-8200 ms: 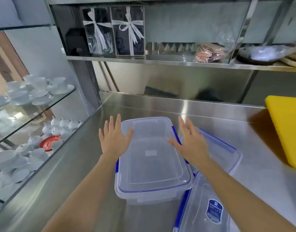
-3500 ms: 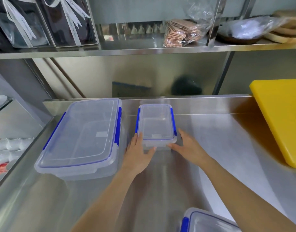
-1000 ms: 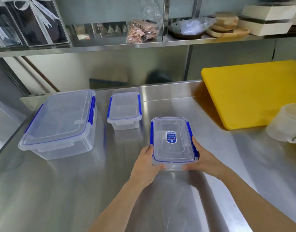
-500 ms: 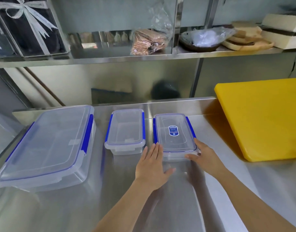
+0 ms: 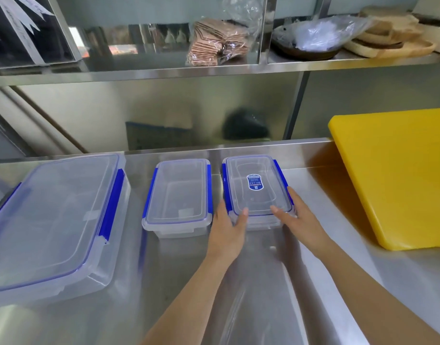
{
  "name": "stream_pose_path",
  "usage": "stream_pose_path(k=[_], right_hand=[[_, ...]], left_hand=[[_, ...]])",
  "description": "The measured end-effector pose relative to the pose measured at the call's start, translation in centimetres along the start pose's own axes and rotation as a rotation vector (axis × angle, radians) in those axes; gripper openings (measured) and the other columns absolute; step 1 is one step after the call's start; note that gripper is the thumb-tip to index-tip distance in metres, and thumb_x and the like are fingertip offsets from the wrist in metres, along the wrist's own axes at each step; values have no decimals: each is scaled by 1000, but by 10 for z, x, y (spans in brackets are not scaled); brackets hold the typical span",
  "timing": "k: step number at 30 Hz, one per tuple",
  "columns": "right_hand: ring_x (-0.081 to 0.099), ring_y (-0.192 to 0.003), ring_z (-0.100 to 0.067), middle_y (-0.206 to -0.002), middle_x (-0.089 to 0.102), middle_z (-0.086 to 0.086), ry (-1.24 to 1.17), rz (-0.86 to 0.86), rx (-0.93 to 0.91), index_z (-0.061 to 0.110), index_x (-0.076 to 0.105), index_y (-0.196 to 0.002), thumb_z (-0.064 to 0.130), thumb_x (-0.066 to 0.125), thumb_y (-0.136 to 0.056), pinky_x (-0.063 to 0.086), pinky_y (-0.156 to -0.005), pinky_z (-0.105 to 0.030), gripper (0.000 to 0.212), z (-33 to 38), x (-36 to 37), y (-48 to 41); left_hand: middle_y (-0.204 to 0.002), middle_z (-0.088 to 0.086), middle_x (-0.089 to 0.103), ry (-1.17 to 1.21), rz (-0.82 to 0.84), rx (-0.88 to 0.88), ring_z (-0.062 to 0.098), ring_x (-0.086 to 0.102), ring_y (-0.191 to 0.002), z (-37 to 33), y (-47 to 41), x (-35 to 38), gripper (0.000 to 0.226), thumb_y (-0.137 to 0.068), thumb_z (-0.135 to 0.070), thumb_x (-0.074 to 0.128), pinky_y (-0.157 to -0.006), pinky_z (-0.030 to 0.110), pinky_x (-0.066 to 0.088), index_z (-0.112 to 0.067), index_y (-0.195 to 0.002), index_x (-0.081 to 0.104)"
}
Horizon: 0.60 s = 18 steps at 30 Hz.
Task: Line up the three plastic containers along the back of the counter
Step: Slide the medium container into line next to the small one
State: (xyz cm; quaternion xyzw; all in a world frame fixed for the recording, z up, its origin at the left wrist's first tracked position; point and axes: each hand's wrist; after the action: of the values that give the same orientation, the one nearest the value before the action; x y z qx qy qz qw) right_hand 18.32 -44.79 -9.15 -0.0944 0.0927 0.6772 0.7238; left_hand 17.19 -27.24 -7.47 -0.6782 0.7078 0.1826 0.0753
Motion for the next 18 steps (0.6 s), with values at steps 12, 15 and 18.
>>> stream_pose_path(k=[12,15,18], right_hand=[[57,-110,-20,-125,55,1,-8,-130,60,28,39,-133,36,61,-82,56,-85,-38,55,-17,-35,-7],[61,-98,1,-110,59,11,87,-215,72,28,44,-125,31,60,-86,55,-67,-15,42,-23,-61,-7],[57,-75,11,-97,50,27,235,-346,74,26,43,-130,29,59,-88,42,-59,-2,45,-26,-83,-11]], left_hand=[[-131,-5,57,210,50,-125,7,56,-107,-16,-18,49,46,-95,-33,47,-81,18,44,-29,-139,36],[-131,-2,57,209,75,-105,14,57,-114,-29,-17,77,46,-95,-31,46,-91,25,47,-28,-140,36],[-136,0,53,157,77,-98,17,56,-118,-40,-19,102,49,-95,-33,45,-98,31,47,-26,-142,31]])
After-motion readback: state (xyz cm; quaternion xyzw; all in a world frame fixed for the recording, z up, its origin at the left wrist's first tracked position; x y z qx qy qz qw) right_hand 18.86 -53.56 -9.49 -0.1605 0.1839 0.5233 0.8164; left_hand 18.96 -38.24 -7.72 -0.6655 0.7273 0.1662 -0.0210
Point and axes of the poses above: each hand's wrist, its own y-axis away from the middle knuckle, its own x-axis out of the palm, z = x × y
